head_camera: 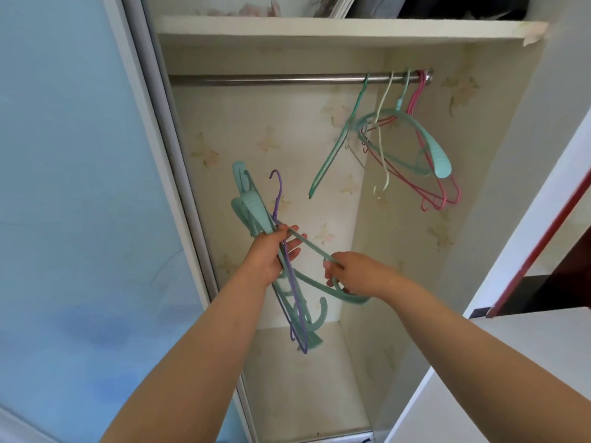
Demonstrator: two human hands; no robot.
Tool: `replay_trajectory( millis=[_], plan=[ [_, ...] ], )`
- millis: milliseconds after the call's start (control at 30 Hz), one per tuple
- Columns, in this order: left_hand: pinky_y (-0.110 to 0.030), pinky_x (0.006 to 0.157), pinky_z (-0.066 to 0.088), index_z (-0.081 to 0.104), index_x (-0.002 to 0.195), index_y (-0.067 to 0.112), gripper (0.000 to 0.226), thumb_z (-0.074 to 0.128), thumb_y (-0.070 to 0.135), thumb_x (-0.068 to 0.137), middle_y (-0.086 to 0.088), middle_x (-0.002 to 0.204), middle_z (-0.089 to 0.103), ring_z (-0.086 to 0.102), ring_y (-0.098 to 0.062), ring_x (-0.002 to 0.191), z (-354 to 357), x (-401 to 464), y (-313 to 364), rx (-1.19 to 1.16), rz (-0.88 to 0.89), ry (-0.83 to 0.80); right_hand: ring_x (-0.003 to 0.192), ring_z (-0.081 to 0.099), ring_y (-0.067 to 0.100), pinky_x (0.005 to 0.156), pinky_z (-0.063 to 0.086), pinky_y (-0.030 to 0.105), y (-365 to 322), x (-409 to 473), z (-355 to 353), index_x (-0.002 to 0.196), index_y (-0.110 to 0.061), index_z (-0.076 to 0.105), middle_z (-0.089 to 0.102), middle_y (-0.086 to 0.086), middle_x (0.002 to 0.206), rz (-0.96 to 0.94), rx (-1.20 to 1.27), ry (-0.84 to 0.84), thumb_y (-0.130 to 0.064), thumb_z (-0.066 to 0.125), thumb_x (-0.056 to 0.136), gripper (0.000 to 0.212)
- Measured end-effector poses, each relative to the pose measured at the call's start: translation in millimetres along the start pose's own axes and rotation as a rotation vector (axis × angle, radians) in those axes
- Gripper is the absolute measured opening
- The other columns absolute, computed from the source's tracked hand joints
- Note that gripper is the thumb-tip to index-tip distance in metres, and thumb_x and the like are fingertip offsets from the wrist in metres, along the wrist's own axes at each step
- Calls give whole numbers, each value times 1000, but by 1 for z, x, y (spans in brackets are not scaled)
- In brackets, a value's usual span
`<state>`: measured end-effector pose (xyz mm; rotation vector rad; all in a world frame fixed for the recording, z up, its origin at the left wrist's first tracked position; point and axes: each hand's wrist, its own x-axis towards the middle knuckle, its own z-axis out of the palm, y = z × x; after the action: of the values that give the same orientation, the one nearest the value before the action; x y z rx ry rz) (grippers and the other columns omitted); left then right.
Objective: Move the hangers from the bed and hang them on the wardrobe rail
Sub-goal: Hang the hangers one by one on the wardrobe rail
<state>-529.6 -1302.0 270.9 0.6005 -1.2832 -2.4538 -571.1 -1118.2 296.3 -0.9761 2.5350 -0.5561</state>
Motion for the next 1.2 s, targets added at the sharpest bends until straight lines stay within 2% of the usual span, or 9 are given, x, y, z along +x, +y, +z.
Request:
replay_trajectory(
  millis=[167,233,333,567,700,867,967,1100,1200],
  plan=[
    [-24,51,47,54,85,13,18,46,15,100,-3,72,64,62,-14,58,-11,-3,-2,45,-81,131,89,63,24,81,51,41,25,-7,3,104,-23,51,69,-1,97,44,-279,190,-41,26,102,31],
    [-18,38,37,54,79,15,18,51,17,97,2,56,52,46,-7,37,-21,-3,-6,79,-54,213,86,63,21,79,52,39,37,-10,3,97,-26,52,70,-5,92,59,-264,196,-41,30,100,27],
    [-17,34,27,53,74,17,21,64,24,91,6,50,38,29,-4,32,-35,-3,-9,107,9,270,81,63,12,77,51,33,52,-18,-2,88,-28,53,70,-13,81,82,-195,173,-42,32,99,28],
    [-17,33,24,51,70,19,25,62,19,92,2,56,27,25,-6,30,-57,-4,-12,84,38,427,78,63,6,73,46,28,89,-39,-24,77,-31,57,68,-18,75,158,-103,170,-29,41,96,26],
    [-17,30,26,50,71,18,25,56,14,95,6,40,41,34,-6,28,-61,-4,-24,136,43,422,68,63,14,68,49,26,93,-47,-17,82,-23,59,71,-10,72,190,181,253,-29,41,100,26],
    [-15,32,33,60,105,21,11,51,24,99,-2,83,56,52,-14,63,-48,-11,-47,199,-61,346,59,64,23,58,52,26,74,-45,14,93,-12,58,73,2,73,251,676,274,-29,38,102,28],
    [-13,33,33,64,96,22,15,51,27,99,-2,83,61,59,-13,68,-42,-16,-54,170,-103,245,54,63,20,51,50,20,69,-44,25,103,-12,58,73,1,69,273,801,266,-30,36,102,29],
    [-21,39,38,66,91,16,13,54,17,97,-5,78,59,43,-11,50,-40,-16,-52,166,13,303,47,64,18,42,48,21,72,-44,34,126,-19,46,70,1,76,340,712,283,-35,45,99,32],
    [-23,47,38,63,94,12,10,66,21,90,-2,79,61,44,-13,58,-35,-21,-47,252,125,394,62,67,17,54,53,27,70,-48,39,143,-19,27,54,6,119,324,363,219,-62,55,84,78]
  ],
)
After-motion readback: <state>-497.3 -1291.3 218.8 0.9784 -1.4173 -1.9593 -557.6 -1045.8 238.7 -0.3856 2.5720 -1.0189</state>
